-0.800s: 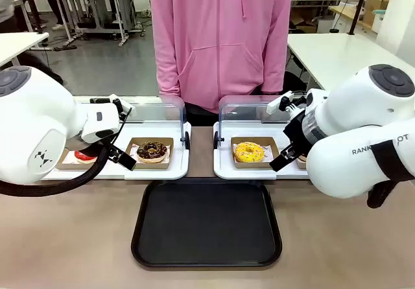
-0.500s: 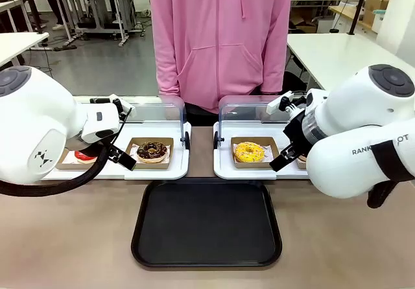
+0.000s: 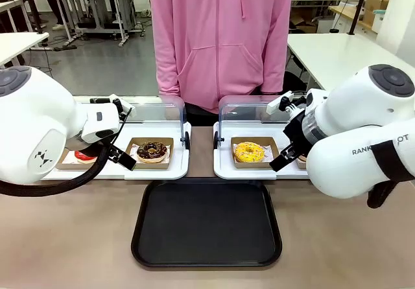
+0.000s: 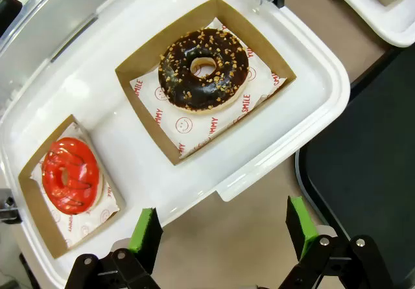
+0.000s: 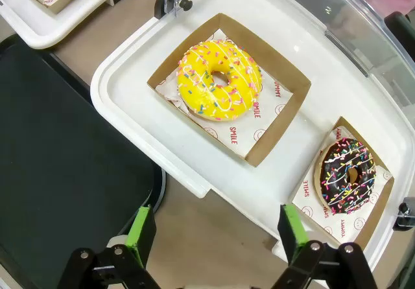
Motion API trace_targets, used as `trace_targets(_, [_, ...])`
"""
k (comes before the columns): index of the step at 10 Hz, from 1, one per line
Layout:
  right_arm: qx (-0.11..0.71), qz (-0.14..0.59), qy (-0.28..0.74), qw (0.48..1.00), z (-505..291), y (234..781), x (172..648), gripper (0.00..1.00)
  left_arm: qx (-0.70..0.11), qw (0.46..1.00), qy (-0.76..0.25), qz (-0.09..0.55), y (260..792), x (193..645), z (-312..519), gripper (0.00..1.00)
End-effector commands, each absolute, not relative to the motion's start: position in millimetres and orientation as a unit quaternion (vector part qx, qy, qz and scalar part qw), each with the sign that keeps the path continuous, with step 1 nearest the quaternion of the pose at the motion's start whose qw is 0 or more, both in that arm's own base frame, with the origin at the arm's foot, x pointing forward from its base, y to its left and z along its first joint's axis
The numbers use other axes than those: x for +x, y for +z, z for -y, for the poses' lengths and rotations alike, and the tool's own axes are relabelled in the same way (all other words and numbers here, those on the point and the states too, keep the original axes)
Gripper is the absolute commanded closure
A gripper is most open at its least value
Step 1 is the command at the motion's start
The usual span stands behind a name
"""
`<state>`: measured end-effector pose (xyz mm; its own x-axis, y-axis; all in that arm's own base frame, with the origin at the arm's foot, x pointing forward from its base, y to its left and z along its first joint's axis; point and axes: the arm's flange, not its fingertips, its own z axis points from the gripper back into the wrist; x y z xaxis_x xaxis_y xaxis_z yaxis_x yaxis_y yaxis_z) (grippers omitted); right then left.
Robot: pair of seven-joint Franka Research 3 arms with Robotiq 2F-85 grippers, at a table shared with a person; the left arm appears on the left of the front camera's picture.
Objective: Move the fourth donut from the left to the tray.
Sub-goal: Pick up the Paper togo box containing the Donut indicated by the person and place it on the Handle tray.
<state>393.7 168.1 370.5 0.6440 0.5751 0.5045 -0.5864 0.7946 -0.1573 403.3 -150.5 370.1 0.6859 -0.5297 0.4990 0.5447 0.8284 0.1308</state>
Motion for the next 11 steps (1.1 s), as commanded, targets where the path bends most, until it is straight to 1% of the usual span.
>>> trace_targets(1, [0.011,0.275,0.32,0.907,-167.9,370.6,393.8,0.0,-0.014,0.918,-0.293,0.268,370.4,403.3,150.6,0.0])
trace_targets(2, [0.01,0.275,0.32,0.907,-168.1,370.5,393.7,0.0,-0.014,0.918,-0.293,0.267,370.1,403.3,150.5,0.0])
trace_targets(3, [0.035,0.281,0.314,0.906,-157.8,409.3,405.9,0.0,-0.049,0.912,-0.289,0.286,410.5,411.3,134.9,0.0])
trace_targets(4, [0.061,0.279,0.314,0.906,-139.8,439.4,412.6,0.0,-0.072,0.911,-0.285,0.289,442.6,417.7,108.9,0.0])
trace_targets(5, [0.091,0.281,0.313,0.903,-111.6,464.2,416.3,0.0,-0.098,0.91,-0.282,0.288,468.4,421.5,76.6,0.0])
trace_targets(7, [0.147,0.304,0.308,0.889,-42.7,496.5,411.8,0.0,-0.152,0.898,-0.31,0.272,497.9,416.8,11.0,0.0])
trace_targets(9, [0.226,0.348,0.331,0.848,50.8,518.3,400.1,0.0,-0.228,0.855,-0.379,0.271,509.1,405.3,-66.9,0.0])
trace_targets(11, [0.279,0.391,0.346,0.806,124.0,518.8,389.8,0.0,-0.263,0.827,-0.393,0.304,506.8,392.8,-131.0,0.0])
